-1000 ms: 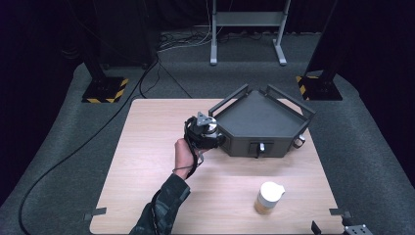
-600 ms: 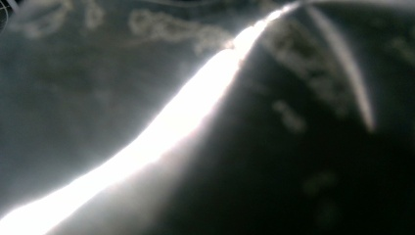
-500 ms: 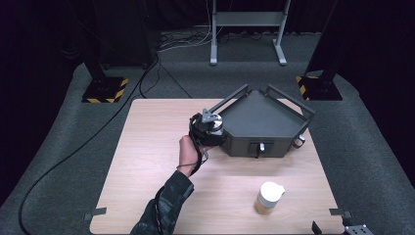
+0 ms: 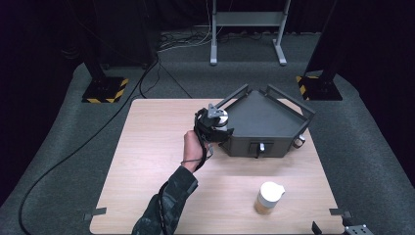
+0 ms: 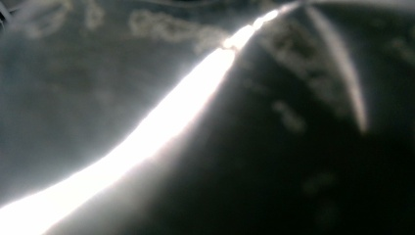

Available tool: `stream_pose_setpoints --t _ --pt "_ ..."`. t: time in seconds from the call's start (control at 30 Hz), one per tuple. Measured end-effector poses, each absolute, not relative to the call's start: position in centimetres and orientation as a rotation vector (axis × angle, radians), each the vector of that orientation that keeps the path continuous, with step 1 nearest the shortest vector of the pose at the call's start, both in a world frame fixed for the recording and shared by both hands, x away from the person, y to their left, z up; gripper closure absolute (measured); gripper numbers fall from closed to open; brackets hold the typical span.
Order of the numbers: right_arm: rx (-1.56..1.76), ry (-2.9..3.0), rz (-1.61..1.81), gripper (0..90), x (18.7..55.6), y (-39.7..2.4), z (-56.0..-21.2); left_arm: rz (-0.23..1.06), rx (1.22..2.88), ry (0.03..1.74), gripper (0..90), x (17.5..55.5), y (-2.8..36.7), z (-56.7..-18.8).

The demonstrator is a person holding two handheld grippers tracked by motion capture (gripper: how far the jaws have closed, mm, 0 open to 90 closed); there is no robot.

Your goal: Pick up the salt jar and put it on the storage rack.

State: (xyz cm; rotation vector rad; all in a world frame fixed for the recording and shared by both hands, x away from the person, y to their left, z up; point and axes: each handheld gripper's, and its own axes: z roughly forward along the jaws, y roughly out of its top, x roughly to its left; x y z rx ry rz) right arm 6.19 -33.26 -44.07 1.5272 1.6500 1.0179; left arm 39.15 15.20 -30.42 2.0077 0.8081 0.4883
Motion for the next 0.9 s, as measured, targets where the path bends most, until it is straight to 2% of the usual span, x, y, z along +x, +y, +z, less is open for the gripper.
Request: stream_pose_setpoints --t 0.9 --pt "1.529 1.645 1.013 0.0 6.0 -33.4 -44.1 0.477 2.006 0.804 32.0 40.5 13.9 -29.4"
